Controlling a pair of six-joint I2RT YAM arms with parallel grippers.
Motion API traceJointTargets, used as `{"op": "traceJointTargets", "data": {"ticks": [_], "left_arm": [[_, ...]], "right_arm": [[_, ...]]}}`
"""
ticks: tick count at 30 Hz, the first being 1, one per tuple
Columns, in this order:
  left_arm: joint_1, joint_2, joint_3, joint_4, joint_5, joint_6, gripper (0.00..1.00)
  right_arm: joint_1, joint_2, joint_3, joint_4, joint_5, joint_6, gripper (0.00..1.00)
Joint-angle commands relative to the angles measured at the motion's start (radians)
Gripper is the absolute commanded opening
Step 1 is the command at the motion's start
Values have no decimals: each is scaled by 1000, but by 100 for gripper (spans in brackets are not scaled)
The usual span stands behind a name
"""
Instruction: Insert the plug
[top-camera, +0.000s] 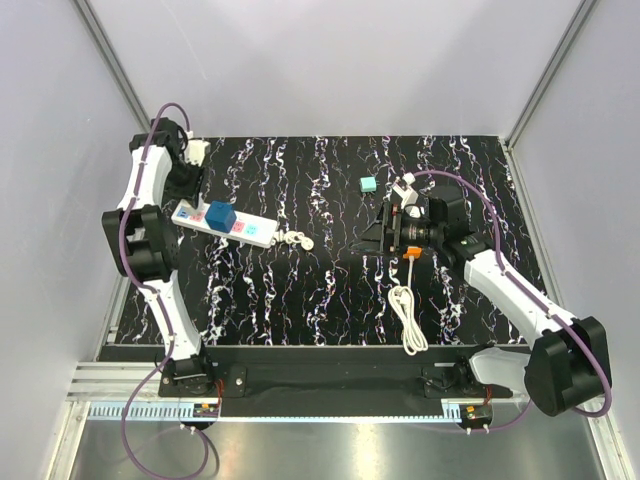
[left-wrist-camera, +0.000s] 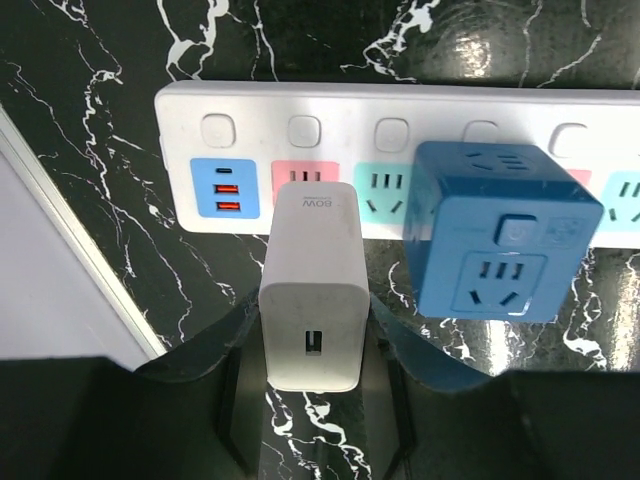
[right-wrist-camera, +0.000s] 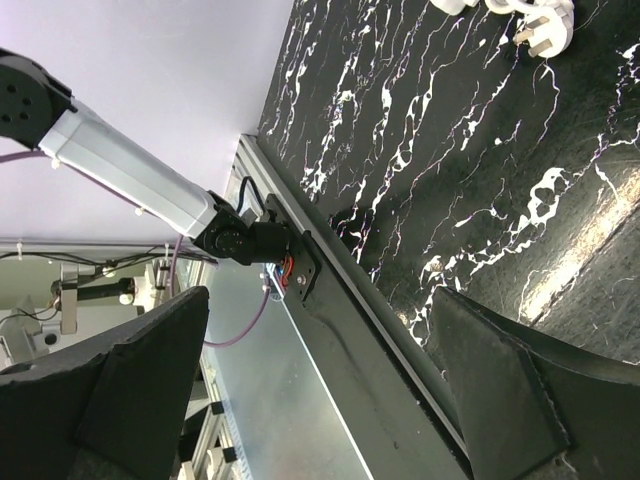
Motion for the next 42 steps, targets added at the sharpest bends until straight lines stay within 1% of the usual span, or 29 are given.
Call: {"op": "traceJointTargets", "data": {"ticks": [1,6,12,18,23,29,37,42], "left_arm": [[24,23,82,-21,-35,18,0],[24,42,94,-26,-26,16,0],[24,46,45,-24,-14,30,0],[24,56,31,-24,10,28,0],[22,63,20,-19,-3,30,0],[25,79,7,-15,48,15,0],[25,85,0,-7,-13,22,0],[25,94,43,-1,-46,33,0]], "right_arm": [[3,11,3,24,-27,-34,100],[3,59,9,46,-53,-24,100],[3,89,7,70,-79,-12,100],[2,91,3,79,-75,-6,100],[3,91,7,84,-78,-3,100],[5,86,4,84,-76,-5,100],[3,79,6,84,-75,-8,100],[3,80,4,85,-76,-9,100]]}}
